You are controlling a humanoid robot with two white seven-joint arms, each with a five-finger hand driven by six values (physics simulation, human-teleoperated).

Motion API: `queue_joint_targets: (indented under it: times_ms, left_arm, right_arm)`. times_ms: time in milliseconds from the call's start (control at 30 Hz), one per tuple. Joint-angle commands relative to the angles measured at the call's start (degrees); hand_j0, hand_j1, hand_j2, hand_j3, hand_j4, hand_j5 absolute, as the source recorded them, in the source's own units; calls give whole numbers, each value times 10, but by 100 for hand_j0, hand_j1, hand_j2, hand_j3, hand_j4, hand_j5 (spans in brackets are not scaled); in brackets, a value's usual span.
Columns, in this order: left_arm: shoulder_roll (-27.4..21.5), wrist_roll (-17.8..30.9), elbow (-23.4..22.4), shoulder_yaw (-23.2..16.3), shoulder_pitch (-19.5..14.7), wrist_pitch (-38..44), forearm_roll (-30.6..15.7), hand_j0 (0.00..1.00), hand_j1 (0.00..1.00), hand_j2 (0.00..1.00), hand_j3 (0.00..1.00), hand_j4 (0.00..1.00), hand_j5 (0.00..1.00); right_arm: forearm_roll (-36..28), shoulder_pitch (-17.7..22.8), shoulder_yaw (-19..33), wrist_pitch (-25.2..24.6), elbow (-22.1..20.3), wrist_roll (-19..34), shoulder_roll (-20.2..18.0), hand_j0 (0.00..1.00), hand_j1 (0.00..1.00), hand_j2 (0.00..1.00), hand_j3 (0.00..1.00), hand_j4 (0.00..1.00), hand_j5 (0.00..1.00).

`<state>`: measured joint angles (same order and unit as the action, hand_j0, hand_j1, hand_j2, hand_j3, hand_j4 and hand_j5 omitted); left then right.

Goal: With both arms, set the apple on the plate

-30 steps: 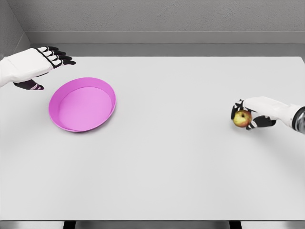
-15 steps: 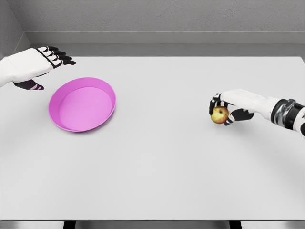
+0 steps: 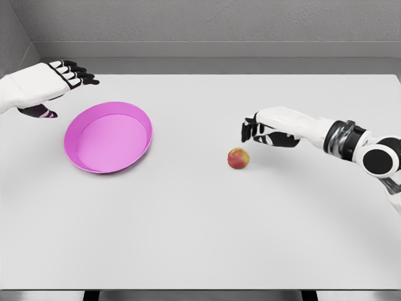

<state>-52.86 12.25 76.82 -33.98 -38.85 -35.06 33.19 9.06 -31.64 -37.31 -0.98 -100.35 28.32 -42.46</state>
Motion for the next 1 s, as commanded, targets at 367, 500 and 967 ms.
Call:
queue_joint_targets:
  times_ms: [367, 500, 967]
  left_arm:
    - [0, 0, 6, 1, 0, 1, -3, 100, 100, 100, 100, 100, 100]
    - [9, 35, 77, -22, -2, 1, 4, 100, 100, 100, 100, 100, 100]
    - [191, 133, 128, -209, -134, 1, 21, 100, 100, 100, 100, 100, 100]
  right_arm:
    - [-4, 48, 175, 1, 36, -1, -107, 100, 100, 100, 100, 100, 100]
    - [-4, 51, 180, 23, 42, -1, -131, 100, 100, 100, 100, 100, 100]
    - [-3, 67, 171, 53, 31, -1, -127, 100, 100, 100, 100, 100, 100]
